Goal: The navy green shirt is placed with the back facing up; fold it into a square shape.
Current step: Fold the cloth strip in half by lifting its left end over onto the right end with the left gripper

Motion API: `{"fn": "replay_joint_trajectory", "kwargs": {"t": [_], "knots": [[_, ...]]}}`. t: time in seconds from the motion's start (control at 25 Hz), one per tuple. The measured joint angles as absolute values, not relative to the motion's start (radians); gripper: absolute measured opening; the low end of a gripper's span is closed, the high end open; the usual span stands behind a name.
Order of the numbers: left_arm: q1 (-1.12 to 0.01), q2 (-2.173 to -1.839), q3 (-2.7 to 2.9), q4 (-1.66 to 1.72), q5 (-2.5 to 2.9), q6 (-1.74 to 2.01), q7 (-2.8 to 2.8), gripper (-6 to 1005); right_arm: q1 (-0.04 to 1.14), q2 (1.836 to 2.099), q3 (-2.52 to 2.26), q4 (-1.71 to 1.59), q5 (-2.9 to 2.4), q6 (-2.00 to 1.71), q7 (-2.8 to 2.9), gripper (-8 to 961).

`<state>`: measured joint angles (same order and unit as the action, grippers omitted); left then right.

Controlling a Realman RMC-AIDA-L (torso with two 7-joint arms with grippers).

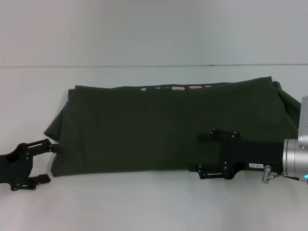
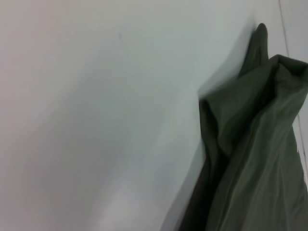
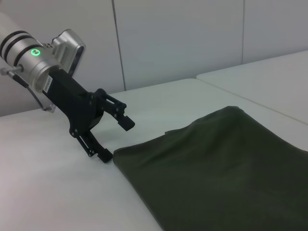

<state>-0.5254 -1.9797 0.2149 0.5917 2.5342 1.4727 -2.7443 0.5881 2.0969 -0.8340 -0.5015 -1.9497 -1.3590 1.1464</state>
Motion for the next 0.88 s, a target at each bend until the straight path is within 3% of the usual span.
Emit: {"fn": "replay_joint_trajectory", "kwargs": {"t": [0.88], "knots": [[-0.572, -1.972, 0.229, 0.536, 2.536, 1.427, -2.747, 948, 0.591, 2.097, -0.834, -0.497, -1.950, -1.359, 1.147, 930]]}}
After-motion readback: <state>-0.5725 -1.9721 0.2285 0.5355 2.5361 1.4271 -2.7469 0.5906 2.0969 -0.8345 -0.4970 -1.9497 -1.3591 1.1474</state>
